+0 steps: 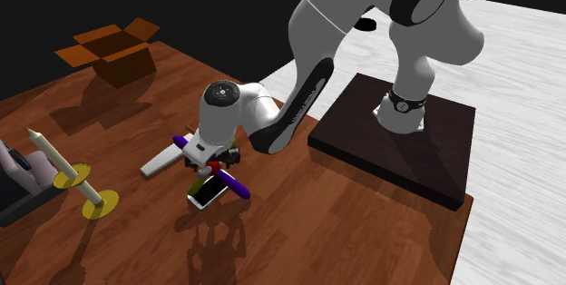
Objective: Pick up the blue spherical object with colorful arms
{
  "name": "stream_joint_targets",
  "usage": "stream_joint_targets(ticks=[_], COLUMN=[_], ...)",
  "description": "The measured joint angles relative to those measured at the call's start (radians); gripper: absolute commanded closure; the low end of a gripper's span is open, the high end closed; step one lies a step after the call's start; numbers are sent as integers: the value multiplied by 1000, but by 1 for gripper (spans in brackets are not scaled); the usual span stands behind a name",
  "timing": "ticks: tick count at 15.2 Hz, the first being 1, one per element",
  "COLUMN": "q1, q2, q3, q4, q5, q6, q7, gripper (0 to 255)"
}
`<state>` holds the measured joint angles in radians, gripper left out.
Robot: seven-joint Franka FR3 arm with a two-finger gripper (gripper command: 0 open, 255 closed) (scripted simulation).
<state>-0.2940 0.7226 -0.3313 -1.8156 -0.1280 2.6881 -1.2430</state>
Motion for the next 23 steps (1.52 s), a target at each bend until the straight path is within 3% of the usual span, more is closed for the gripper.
stream_joint_targets(ticks=[10,23], q1=[0,17], q2=[2,-122], q3=[0,-17], q4=[1,-20], q5=[0,-14], q6=[3,-98], q7=[1,-19], gripper=[255,255])
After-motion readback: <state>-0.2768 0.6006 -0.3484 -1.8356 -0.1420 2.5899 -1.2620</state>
